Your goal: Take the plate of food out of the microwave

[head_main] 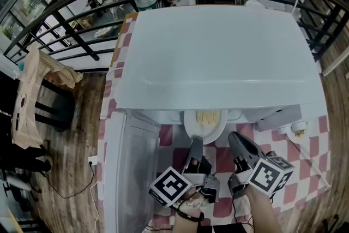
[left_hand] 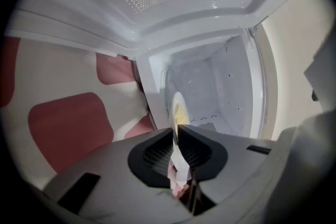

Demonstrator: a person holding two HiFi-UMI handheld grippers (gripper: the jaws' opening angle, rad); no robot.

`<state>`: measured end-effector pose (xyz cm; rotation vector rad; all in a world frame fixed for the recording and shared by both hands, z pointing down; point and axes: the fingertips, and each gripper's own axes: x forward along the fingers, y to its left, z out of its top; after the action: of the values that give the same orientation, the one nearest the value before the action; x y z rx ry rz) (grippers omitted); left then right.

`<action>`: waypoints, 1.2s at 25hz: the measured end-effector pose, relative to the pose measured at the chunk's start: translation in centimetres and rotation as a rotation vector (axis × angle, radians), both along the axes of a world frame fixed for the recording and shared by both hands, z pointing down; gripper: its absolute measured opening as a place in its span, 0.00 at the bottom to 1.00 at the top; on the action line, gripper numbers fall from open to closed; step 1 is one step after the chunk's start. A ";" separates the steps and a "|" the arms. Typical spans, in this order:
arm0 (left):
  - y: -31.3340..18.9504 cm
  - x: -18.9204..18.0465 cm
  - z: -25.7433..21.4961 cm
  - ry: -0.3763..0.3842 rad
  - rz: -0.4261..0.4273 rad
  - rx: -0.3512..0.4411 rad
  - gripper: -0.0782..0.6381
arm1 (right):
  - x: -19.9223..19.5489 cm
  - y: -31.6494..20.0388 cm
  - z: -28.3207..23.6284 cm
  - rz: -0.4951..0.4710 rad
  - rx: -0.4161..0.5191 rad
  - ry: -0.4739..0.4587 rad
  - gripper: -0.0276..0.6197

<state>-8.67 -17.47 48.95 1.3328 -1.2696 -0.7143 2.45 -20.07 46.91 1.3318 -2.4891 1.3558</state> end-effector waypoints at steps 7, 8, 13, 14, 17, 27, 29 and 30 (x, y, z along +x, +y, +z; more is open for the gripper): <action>0.3 0.0 0.4 -0.009 0.011 0.010 0.18 | -2.1 -0.5 -0.3 -0.003 -0.021 -0.226 0.11; 0.3 0.1 0.4 -0.011 0.012 0.012 0.18 | -2.2 -0.5 -0.4 -0.005 -0.028 -0.250 0.13; 0.3 0.2 0.4 -0.022 0.016 0.006 0.18 | -2.6 -0.4 -0.1 -0.015 -0.062 -0.312 0.23; 0.3 0.2 0.3 -0.022 0.017 0.006 0.18 | -2.6 -0.4 0.0 -0.015 -0.067 -0.316 0.25; -0.1 0.4 -0.2 -0.021 0.025 0.040 0.18 | -2.9 -0.6 0.4 -0.020 -0.076 -0.328 0.25; -0.2 0.4 0.0 -0.033 0.036 0.044 0.18 | -4.2 -1.3 1.6 -0.019 -0.136 -0.361 0.25; -0.3 0.5 -0.1 -0.029 0.038 0.052 0.18 | -4.2 -1.5 1.7 -0.012 -0.133 -0.363 0.25; -0.3 0.4 0.0 -0.032 0.039 0.046 0.18 | -4.2 -1.5 1.7 -0.009 -0.134 -0.364 0.22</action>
<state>-8.24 -17.77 48.93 1.4077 -1.2556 -0.7019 -1.75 -21.60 48.63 1.1325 -2.5472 1.8737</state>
